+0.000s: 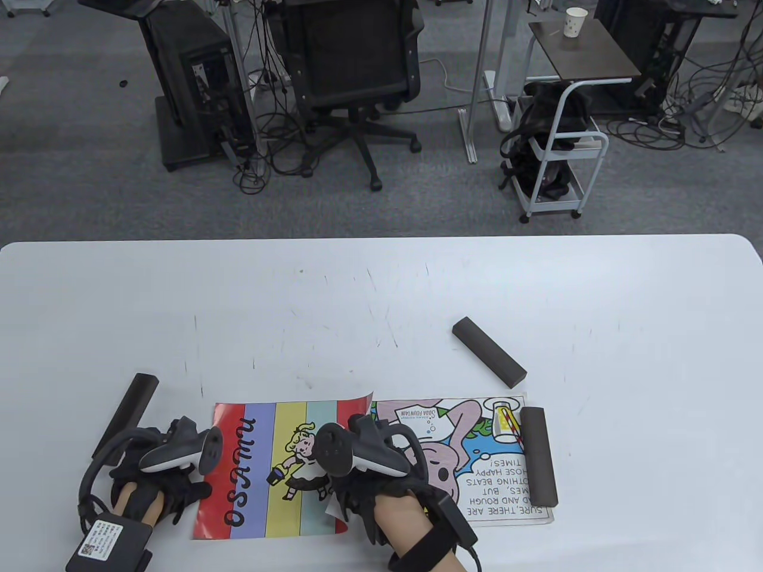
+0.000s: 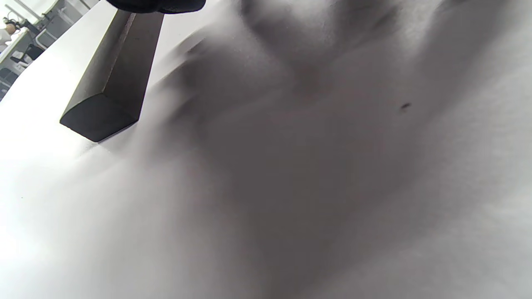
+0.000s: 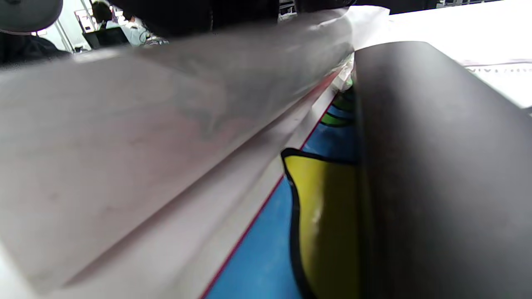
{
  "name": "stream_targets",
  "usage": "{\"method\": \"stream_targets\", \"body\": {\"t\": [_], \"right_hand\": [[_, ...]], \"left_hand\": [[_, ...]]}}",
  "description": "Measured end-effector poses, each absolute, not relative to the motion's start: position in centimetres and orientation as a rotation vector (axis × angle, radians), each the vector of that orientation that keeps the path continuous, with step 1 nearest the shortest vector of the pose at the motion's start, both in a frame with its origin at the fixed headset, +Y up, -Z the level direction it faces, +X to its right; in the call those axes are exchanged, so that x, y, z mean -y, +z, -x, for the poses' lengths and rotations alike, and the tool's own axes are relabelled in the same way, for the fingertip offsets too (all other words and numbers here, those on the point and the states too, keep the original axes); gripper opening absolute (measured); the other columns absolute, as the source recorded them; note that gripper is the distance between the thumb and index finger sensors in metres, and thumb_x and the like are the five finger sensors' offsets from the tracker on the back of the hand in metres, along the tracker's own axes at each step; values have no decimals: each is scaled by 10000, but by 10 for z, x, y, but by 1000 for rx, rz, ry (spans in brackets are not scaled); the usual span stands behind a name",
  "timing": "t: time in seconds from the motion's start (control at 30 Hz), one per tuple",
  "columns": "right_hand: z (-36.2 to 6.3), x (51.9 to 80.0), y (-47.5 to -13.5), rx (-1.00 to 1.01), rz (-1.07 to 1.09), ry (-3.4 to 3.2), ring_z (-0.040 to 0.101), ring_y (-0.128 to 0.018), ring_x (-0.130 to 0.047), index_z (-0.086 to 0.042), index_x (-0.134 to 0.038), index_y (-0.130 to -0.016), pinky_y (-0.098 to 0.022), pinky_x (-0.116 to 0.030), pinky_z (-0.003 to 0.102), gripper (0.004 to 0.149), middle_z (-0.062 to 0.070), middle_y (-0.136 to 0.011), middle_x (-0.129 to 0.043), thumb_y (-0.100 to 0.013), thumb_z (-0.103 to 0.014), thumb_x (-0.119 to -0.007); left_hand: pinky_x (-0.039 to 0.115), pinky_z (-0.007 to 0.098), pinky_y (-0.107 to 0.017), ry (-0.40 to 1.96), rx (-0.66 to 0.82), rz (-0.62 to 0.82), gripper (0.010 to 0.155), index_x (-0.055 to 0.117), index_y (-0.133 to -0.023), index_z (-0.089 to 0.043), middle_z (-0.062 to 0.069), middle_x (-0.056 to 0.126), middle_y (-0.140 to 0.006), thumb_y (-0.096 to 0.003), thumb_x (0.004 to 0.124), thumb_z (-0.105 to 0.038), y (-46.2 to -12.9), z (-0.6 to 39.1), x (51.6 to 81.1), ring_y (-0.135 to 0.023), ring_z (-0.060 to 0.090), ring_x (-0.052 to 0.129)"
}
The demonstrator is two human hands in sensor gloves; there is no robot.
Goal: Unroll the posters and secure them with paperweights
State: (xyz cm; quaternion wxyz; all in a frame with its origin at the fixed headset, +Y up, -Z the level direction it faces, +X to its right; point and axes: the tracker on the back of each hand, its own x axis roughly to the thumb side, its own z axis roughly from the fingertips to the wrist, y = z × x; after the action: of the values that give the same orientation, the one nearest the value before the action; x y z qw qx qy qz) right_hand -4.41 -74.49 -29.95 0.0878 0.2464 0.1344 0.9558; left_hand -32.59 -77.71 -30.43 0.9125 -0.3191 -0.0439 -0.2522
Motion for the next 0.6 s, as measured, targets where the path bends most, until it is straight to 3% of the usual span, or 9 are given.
{"method": "stream_targets", "body": {"t": [0.13, 0.17, 0.27, 0.3, 0.4, 0.6], "right_hand": [[48, 748, -300, -461, -730, 2901, 404, -993, -431, -235, -719, -912, -708, -373, 604, 566, 57, -926, -879, -427, -528, -732], [51, 751, -299, -502, -758, 2950, 392, -1000, -415, -252, -730, -903, -711, -367, 599, 557, 31, -950, -854, -399, -483, -770], [58, 753, -296, -576, -864, 3059, 360, -1013, -390, -299, -663, -929, -716, -357, 592, 641, -24, -996, -752, -364, -542, -846], [61, 754, -295, -631, -887, 3069, 356, -1018, -367, -309, -640, -939, -719, -340, 594, 660, -22, -1013, -717, -344, -491, -859], [64, 758, -292, -720, -912, 3066, 339, -1028, -331, -332, -576, -964, -725, -314, 593, 731, -26, -1056, -609, -336, -510, -904], [69, 765, -292, -778, -946, 3023, 294, -1005, -423, -343, -491, -978, -727, -343, 565, 778, -32, -1098, -460, -341, -450, -924]], "left_hand": [[497, 577, -727, -523, 91, 658, 787, 125, -976, -488, 69, 199, -1160, -330, 519, -708, -306, 329, 778, -1067, 460, 407], [497, 578, -726, -525, 92, 656, 787, 125, -977, -487, 71, 200, -1160, -331, 518, -708, -306, 329, 777, -1066, 461, 407], [498, 577, -726, -524, 95, 655, 787, 126, -977, -485, 69, 200, -1160, -332, 518, -707, -306, 329, 776, -1066, 458, 409], [497, 578, -726, -521, 95, 655, 787, 127, -977, -486, 70, 202, -1160, -332, 520, -706, -306, 329, 776, -1066, 458, 409], [500, 576, -725, -534, 89, 652, 787, 136, -980, -483, 68, 204, -1159, -332, 527, -702, -306, 332, 775, -1066, 454, 412], [500, 577, -725, -518, 53, 657, 791, 184, -991, -483, 61, 217, -1158, -335, 571, -696, -309, 344, 772, -1066, 450, 416]]}}
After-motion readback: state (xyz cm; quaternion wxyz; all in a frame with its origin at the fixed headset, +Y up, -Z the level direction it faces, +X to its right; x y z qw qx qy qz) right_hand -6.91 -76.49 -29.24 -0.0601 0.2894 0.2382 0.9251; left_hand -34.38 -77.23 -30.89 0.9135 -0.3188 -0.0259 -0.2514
